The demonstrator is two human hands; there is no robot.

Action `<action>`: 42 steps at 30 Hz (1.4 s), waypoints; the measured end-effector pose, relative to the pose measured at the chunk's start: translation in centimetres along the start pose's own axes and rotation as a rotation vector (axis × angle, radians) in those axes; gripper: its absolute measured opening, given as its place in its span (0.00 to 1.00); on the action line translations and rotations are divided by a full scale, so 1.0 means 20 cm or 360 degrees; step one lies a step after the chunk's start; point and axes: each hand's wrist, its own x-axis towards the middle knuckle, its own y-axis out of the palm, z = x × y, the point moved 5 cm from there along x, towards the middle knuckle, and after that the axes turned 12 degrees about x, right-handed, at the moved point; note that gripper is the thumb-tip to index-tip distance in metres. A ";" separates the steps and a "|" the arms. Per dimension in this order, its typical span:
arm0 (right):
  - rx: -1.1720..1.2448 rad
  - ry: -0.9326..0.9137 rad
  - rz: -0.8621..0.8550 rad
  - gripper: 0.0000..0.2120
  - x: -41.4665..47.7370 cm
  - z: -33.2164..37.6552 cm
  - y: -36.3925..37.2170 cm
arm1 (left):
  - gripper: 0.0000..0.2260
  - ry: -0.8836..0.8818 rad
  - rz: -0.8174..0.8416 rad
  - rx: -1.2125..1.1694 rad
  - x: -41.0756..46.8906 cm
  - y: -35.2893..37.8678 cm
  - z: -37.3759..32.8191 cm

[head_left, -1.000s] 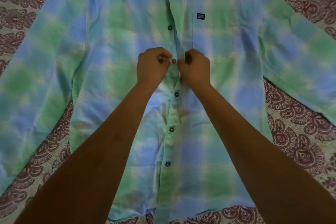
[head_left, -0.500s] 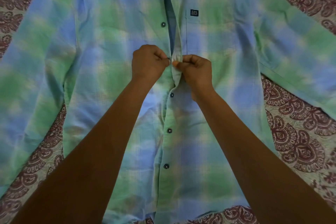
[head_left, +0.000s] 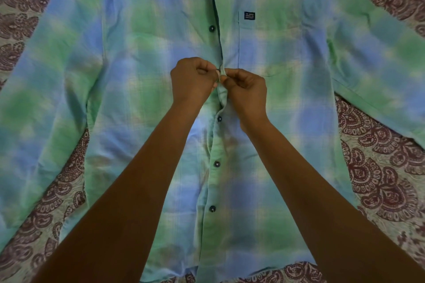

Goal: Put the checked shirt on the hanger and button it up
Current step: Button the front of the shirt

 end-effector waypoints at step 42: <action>0.0004 -0.0280 -0.0048 0.06 -0.05 -0.02 0.04 | 0.07 -0.0331 0.0166 -0.0864 -0.04 0.11 0.06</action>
